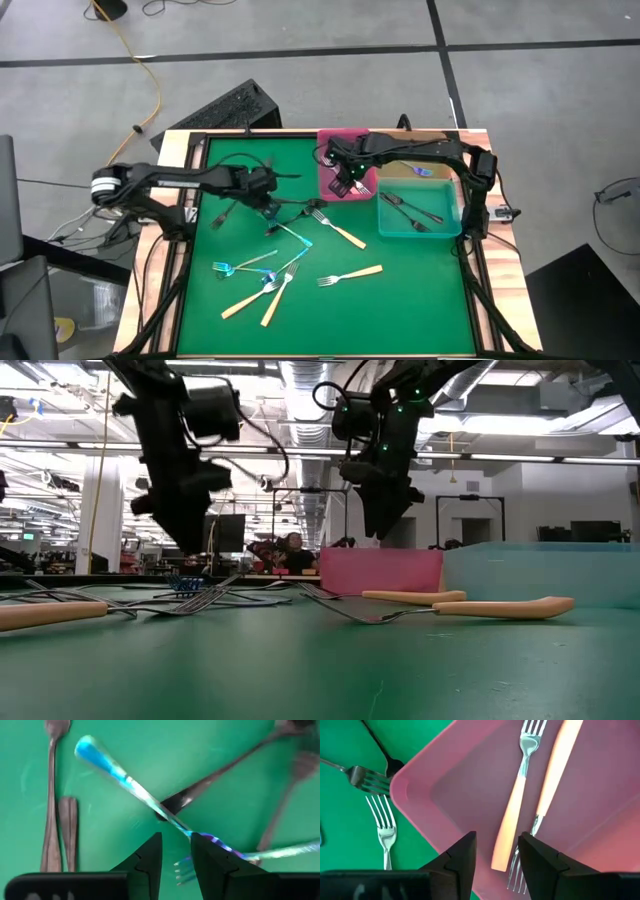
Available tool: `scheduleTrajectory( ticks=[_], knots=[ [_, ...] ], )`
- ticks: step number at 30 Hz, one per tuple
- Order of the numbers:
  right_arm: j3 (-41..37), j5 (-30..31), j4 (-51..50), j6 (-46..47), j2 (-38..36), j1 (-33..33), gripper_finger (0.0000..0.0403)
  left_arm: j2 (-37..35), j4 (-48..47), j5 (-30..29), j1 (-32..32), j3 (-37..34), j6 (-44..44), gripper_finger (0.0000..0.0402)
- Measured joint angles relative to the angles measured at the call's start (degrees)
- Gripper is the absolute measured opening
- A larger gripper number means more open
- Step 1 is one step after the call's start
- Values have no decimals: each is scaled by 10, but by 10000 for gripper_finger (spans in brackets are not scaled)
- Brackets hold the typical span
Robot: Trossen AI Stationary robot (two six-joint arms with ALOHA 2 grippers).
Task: Sort silverware by color (type)
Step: Put the blue fork into the orange bin
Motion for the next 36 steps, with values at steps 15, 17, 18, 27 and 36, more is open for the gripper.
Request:
scheduleTrajectory(
  ticks=[15,17,18,27,36],
  knots=[
    [0,0,-1,-4,0,0,166,46,81,9,46,0,-102,149],
    [0,0,-1,-5,0,0,166,53,81,9,57,0,-112,149],
    [0,1,-1,-5,0,0,166,55,81,9,62,0,-115,149],
    [0,3,5,-10,0,0,166,98,92,25,90,0,-113,149],
    [0,3,5,-11,0,0,166,133,96,28,89,2,-111,146]
  ],
)
